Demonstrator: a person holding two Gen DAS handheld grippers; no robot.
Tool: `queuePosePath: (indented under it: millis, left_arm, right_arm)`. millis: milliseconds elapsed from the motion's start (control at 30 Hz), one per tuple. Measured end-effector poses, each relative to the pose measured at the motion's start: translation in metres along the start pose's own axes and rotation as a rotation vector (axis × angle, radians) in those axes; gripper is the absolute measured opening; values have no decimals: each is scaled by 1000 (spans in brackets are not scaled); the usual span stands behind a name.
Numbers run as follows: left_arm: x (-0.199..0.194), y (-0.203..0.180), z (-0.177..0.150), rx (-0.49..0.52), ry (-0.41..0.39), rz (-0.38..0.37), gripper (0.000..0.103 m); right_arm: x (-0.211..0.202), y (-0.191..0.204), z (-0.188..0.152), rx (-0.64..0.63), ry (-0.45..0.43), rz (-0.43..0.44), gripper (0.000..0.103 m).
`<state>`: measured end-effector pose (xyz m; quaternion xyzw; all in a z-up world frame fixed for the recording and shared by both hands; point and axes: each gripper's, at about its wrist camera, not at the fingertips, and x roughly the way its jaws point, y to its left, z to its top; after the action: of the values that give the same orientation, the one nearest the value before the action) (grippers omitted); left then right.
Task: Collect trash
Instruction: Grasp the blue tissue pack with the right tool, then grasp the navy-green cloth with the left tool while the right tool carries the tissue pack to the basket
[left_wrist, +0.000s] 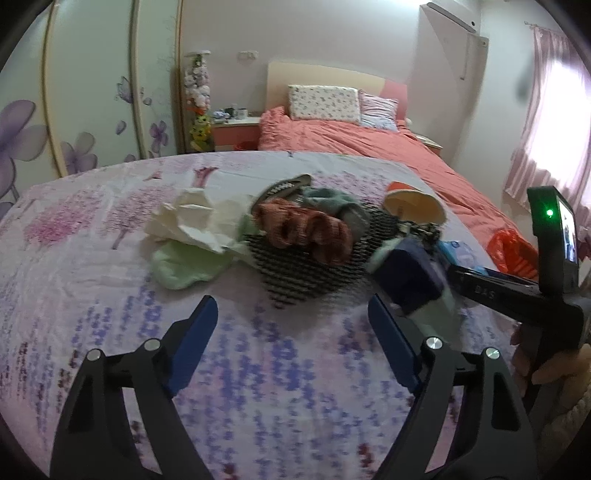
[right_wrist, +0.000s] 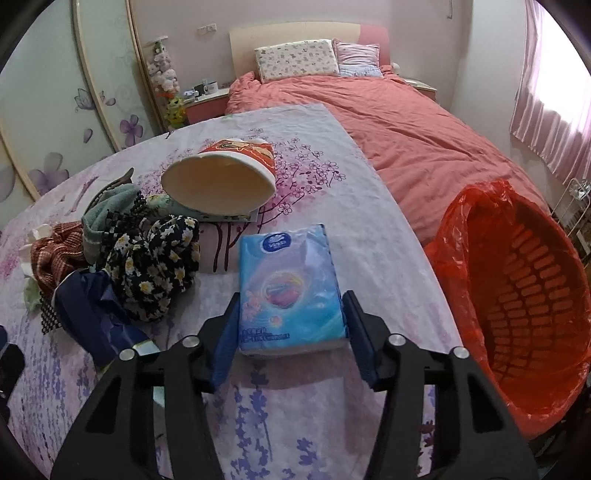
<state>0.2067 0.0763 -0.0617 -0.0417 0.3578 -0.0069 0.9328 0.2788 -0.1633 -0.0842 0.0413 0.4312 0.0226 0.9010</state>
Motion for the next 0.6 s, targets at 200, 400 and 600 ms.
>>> queuePosePath:
  millis: [200,400,600]
  left_arm:
    - [6,-36,-3,20,31,-83,82]
    - [20,-72,-4,26,64,-113,82]
    - [43,-90,-2,24,104,-74,82]
  right_arm:
    - [-18,-21,-16,46,-17,2,51]
    - [-35,-43,-30,93,-39,0,51]
    - [-40,-48,-34,109,-47,5,51]
